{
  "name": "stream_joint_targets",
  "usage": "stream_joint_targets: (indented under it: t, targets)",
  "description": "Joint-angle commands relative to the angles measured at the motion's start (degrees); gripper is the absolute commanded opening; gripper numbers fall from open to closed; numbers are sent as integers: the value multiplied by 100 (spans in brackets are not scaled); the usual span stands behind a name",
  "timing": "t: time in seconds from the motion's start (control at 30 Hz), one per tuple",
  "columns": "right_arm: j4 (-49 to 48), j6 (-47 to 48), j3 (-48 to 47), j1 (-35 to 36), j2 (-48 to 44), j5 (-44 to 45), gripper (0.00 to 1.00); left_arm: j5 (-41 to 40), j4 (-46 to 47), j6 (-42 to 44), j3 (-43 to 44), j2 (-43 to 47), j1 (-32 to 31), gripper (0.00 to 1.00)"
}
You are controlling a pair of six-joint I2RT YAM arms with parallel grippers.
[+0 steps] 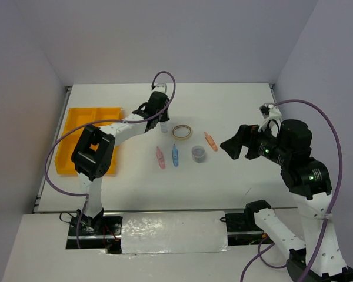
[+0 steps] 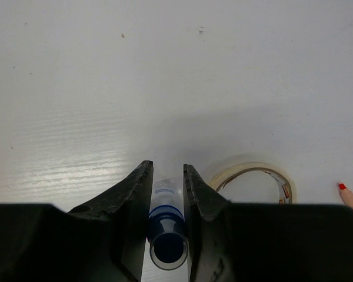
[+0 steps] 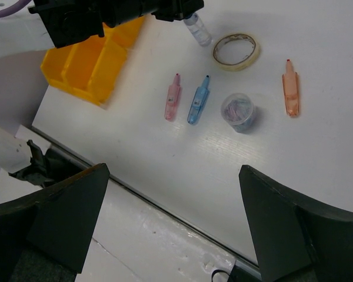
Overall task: Sort the stationery into containers
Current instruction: Pick up the stationery from the center of the board.
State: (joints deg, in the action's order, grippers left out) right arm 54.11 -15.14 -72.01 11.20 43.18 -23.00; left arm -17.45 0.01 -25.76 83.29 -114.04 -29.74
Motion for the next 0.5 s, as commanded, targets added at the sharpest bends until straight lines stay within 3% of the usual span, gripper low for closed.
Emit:
stream_joint_targets:
  t: [0.0, 0.03, 0.1, 0.17, 0.33, 0.47]
  targets:
    - [-67, 125, -147, -13, -46, -11, 100, 154, 96, -8, 249, 22, -15, 31]
    - [-67, 116, -121, -13, -72, 67, 100, 189, 52, 44, 250, 13, -15, 21]
    - [-49, 90, -51, -21, -125, 86, 100, 207, 17, 71, 223, -4, -23, 16]
    - [-67, 63, 55, -21, -178, 77, 100, 225, 16, 150, 206, -39, -23, 1]
    - [-14, 19, 161, -21, -143, 164, 100, 391, -369, 264, 346, 188, -15, 0]
    - [74, -42, 257, -4, 6, 742, 100, 672, -869, 510, 845, 487, -15, 0]
